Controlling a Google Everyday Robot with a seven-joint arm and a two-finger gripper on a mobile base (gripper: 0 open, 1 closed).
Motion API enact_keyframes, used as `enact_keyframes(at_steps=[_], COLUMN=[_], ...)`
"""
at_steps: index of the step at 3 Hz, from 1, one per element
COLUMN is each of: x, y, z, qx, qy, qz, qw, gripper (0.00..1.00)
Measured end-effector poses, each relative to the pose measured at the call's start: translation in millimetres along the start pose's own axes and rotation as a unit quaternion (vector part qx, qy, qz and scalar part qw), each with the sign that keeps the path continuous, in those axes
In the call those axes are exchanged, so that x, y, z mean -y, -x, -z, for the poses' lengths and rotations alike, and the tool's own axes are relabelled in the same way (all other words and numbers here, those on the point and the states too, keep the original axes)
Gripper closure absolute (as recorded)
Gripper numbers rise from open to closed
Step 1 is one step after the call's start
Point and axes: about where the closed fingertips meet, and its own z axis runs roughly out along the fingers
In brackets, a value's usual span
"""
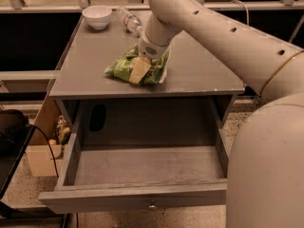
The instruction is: Place green jalapeno chip bag into top drawer
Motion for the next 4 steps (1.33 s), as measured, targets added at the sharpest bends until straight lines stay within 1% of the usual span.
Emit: enact_keyframes(at_steps=[1, 2, 3, 4], x=[0.0, 0.0, -0.1, 0.7], y=[0.0, 0.0, 0.0, 1.5], z=[-0.1, -0.1, -0.1, 2.9], qx=[0.0, 0.0, 0.0, 0.0], qy=[0.0, 0.0, 0.0, 0.0], qz=[0.0, 0.0, 0.0, 0.0], qw=[1.0, 1.0, 1.0, 1.0], gripper=[0.74, 0.96, 1.0, 1.0])
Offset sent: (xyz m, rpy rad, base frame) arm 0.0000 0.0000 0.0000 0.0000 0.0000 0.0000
